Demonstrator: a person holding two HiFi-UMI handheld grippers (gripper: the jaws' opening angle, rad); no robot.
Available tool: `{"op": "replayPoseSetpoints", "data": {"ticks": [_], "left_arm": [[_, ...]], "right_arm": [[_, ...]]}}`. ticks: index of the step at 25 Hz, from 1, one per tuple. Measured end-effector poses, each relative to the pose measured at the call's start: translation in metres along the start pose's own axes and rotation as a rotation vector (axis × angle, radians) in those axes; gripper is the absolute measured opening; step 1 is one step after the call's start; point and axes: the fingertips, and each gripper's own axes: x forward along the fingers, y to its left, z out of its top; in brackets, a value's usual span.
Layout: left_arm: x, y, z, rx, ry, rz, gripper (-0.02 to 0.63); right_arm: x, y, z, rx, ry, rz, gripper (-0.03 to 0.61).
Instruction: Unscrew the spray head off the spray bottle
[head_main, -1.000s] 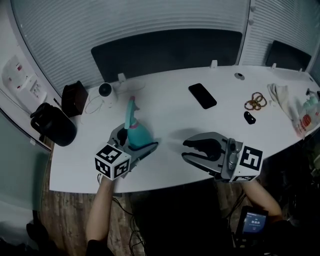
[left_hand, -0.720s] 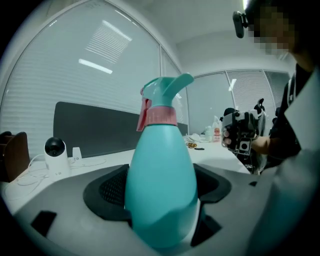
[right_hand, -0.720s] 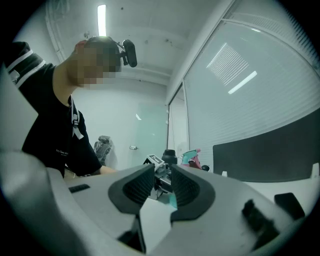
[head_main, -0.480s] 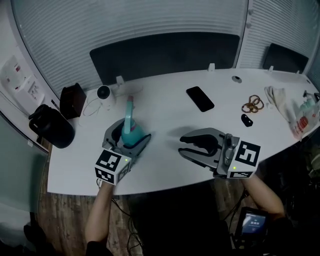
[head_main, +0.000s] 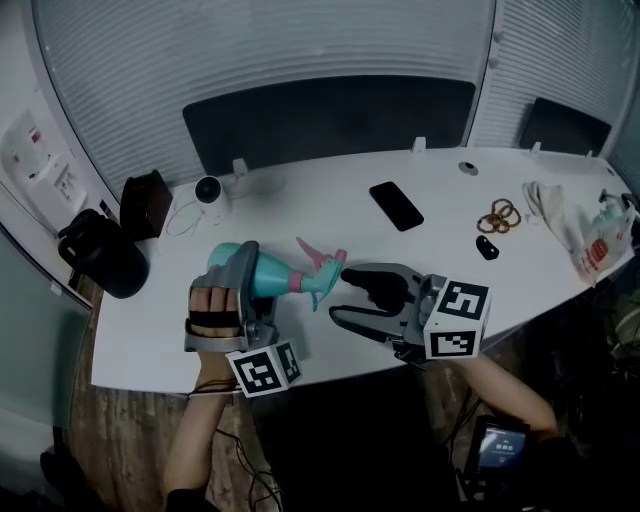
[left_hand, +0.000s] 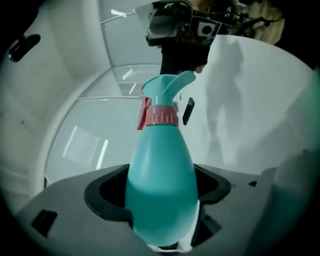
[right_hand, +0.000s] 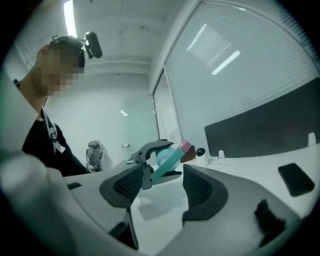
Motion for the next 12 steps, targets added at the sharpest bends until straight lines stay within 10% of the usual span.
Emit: {"op": "replayPoseSetpoints", "data": {"ticks": [5, 12], "left_arm": [[0.002, 0.020, 0.012, 0.199, 0.083, 0.093, 0.382], [0.017, 0.011, 0.054, 0.222, 0.032, 0.066, 0.382]], "right_arm": [[0.001, -0.018, 0.004, 0.208, -0.086, -0.052, 0.235], [-0.010, -0.040, 0.013, 0.449, -0.162, -0.018, 0.233]]}}
